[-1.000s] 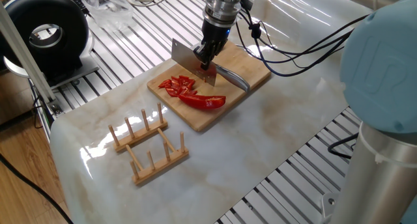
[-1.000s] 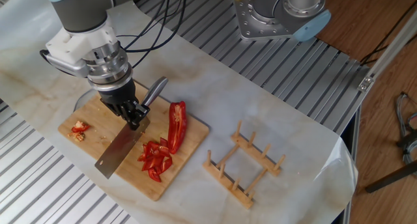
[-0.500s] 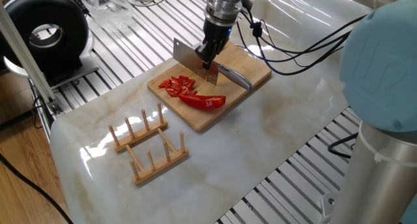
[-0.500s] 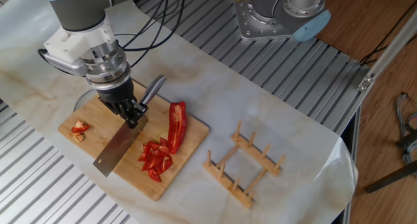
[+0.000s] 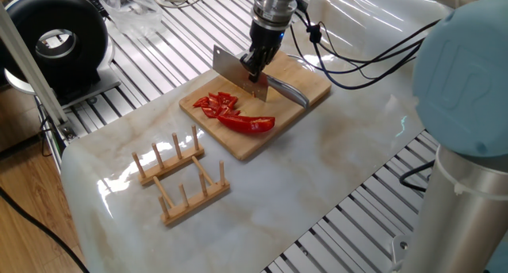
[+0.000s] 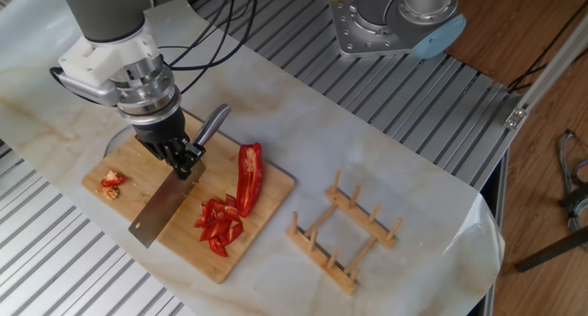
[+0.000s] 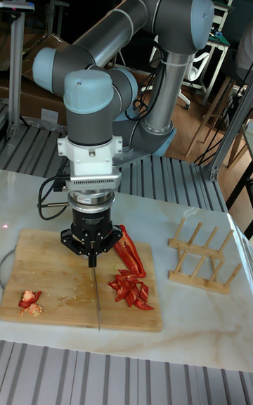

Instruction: Chop the chili peppers

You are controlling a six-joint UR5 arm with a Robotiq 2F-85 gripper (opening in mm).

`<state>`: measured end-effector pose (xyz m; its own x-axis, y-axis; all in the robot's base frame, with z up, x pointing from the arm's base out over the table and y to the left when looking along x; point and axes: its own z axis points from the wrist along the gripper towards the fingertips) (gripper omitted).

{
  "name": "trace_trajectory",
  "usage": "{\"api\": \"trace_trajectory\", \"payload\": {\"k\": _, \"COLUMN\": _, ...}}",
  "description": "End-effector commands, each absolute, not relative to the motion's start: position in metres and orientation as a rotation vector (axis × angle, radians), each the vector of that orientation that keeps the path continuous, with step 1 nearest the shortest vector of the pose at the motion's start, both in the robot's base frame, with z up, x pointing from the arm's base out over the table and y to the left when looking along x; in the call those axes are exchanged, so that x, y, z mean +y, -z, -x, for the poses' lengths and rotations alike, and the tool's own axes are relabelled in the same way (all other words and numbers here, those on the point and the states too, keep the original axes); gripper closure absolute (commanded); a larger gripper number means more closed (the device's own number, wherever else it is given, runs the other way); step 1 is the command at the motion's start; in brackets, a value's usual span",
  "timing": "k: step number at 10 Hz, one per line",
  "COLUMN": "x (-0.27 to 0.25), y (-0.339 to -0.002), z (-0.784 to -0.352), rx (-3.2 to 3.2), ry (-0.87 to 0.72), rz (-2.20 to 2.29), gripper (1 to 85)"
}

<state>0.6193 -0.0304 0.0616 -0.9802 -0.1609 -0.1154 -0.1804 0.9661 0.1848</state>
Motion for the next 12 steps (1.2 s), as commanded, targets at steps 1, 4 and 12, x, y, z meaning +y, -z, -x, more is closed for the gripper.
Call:
{"api": "trace_trajectory", "payload": {"k": 1, "x": -0.0347, "y": -0.063, "z": -0.6228, "rx": 3.007, "ry": -0.315, "rz": 0.268, "gripper": 84.3}}
{"api": "trace_trajectory", "payload": {"k": 4, "x": -0.0381, "y": -0.0627, "z": -0.623, "rx": 3.005, "ry": -0.31, "rz": 0.275, "gripper": 84.3}}
{"api": "trace_trajectory", "payload": {"k": 12, "x": -0.0443, "y": -0.062, "z": -0.6246, "rx": 3.004, "ry": -0.274, "rz": 0.282, "gripper": 84.3}}
